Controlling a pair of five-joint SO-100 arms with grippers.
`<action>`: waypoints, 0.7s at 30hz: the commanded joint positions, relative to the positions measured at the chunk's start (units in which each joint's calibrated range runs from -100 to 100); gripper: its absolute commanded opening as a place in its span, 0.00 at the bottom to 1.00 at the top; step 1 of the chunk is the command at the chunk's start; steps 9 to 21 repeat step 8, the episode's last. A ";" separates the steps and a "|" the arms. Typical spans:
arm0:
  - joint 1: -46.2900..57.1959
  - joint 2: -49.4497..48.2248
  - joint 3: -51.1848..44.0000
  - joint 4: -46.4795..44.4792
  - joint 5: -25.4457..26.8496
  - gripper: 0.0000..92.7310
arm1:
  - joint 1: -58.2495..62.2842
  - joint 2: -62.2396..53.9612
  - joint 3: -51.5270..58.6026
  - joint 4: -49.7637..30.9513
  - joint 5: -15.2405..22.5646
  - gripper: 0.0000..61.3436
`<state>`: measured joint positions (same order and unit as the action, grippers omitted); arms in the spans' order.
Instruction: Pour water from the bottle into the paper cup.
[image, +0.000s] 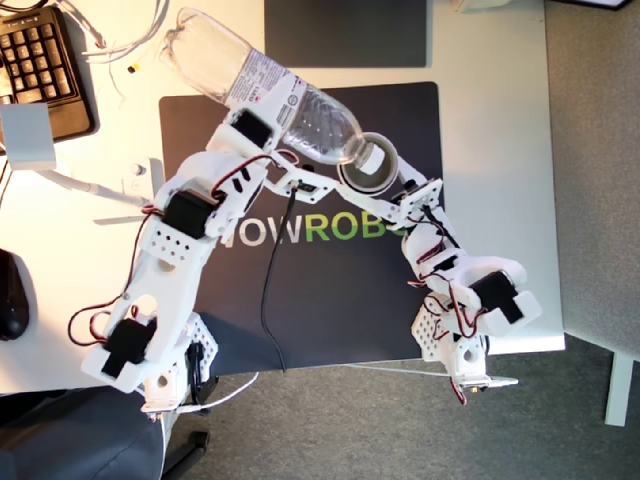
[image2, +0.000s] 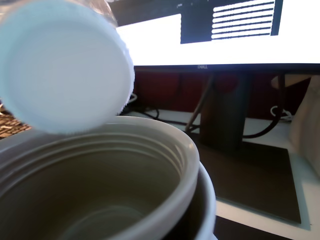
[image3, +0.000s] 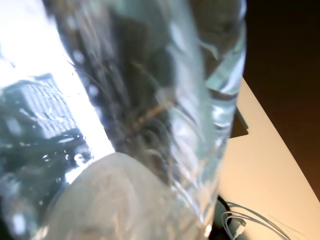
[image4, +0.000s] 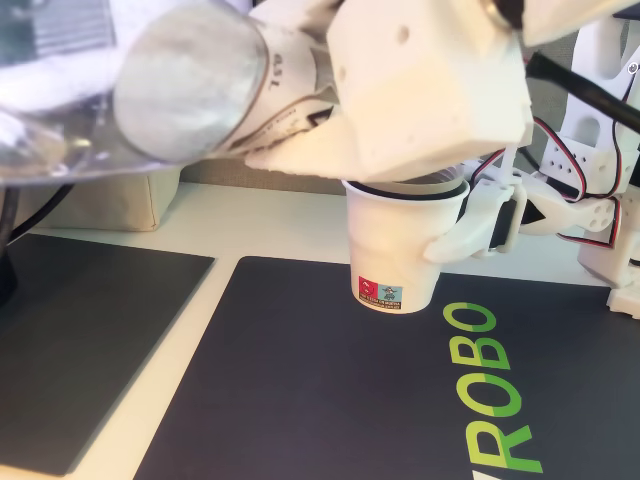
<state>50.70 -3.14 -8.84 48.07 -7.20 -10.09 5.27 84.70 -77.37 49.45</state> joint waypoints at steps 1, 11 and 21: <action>0.22 -9.98 -0.57 -3.30 0.88 0.00 | 0.59 -0.68 -5.14 0.08 -0.05 0.24; -0.17 -9.72 -0.57 -3.38 0.88 0.00 | 0.71 -0.51 -5.42 0.08 -0.05 0.24; -0.17 -9.72 -0.57 -3.38 0.88 0.00 | 0.71 -0.51 -5.42 0.08 -0.05 0.24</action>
